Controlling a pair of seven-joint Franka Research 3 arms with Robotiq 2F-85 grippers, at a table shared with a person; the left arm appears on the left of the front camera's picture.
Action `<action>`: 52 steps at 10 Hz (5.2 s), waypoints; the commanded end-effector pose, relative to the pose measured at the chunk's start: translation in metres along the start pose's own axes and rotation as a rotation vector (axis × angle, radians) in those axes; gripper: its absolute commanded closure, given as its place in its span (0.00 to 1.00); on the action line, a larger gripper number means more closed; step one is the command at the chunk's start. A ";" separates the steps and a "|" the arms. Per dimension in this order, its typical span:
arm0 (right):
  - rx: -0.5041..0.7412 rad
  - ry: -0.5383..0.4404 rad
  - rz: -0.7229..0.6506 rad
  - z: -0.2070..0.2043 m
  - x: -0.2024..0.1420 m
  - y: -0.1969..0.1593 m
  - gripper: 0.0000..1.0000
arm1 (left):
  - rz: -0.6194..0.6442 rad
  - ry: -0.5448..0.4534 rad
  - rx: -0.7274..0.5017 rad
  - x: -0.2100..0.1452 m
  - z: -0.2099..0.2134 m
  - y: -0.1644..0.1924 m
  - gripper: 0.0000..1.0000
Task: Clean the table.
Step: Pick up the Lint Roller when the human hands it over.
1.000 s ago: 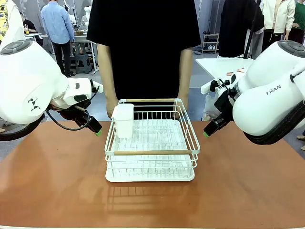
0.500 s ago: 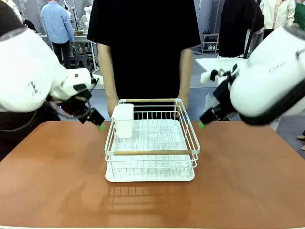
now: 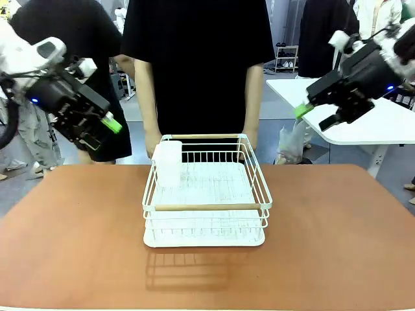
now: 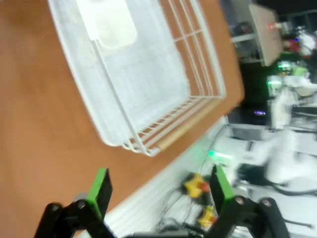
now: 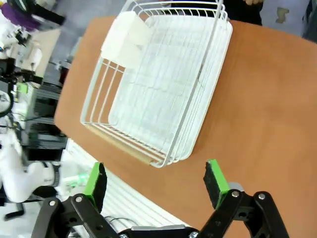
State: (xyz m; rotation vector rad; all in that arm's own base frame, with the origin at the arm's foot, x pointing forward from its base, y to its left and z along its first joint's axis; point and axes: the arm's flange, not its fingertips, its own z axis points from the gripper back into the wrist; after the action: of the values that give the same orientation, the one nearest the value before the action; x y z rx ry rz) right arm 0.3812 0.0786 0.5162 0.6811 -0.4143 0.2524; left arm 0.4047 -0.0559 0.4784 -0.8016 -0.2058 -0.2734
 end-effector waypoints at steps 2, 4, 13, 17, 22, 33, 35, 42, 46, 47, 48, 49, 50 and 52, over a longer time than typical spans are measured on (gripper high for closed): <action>0.195 0.035 -0.188 0.048 -0.014 -0.053 0.00 | 0.117 -0.024 -0.243 -0.022 0.043 0.051 0.00; 0.356 0.025 -0.309 0.087 -0.035 -0.094 0.00 | 0.170 -0.117 -0.392 -0.050 0.073 0.085 0.00; 0.618 -0.096 -0.499 0.167 -0.117 -0.213 0.00 | 0.332 -0.359 -0.493 -0.119 0.166 0.164 0.00; 0.600 -0.136 -0.535 0.166 -0.115 -0.216 0.00 | 0.326 -0.384 -0.459 -0.113 0.167 0.167 0.00; 0.600 -0.106 -0.533 0.174 -0.125 -0.218 0.00 | 0.350 -0.356 -0.464 -0.122 0.171 0.169 0.00; 0.600 -0.106 -0.533 0.174 -0.125 -0.218 0.00 | 0.350 -0.356 -0.464 -0.122 0.171 0.169 0.00; 0.600 -0.106 -0.533 0.174 -0.125 -0.218 0.00 | 0.350 -0.356 -0.464 -0.122 0.171 0.169 0.00; 0.600 -0.106 -0.533 0.174 -0.125 -0.218 0.00 | 0.350 -0.356 -0.464 -0.122 0.171 0.169 0.00; 0.600 -0.106 -0.533 0.174 -0.125 -0.218 0.00 | 0.350 -0.356 -0.464 -0.122 0.171 0.169 0.00; 0.600 -0.106 -0.533 0.174 -0.125 -0.218 0.00 | 0.350 -0.356 -0.464 -0.122 0.171 0.169 0.00; 0.600 -0.106 -0.533 0.174 -0.125 -0.218 0.00 | 0.350 -0.356 -0.464 -0.122 0.171 0.169 0.00; 0.600 -0.106 -0.533 0.174 -0.125 -0.218 0.00 | 0.350 -0.356 -0.464 -0.122 0.171 0.169 0.00; 0.600 -0.106 -0.533 0.174 -0.125 -0.218 0.00 | 0.350 -0.356 -0.464 -0.122 0.171 0.169 0.00; 0.600 -0.106 -0.533 0.174 -0.125 -0.218 0.00 | 0.350 -0.356 -0.464 -0.122 0.171 0.169 0.00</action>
State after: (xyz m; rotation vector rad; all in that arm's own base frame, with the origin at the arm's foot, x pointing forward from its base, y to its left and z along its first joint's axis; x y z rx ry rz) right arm 0.3005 -0.2094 0.4592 1.3679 -0.2413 -0.1901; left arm 0.3321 0.1998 0.4446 -1.3258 -0.3347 0.1655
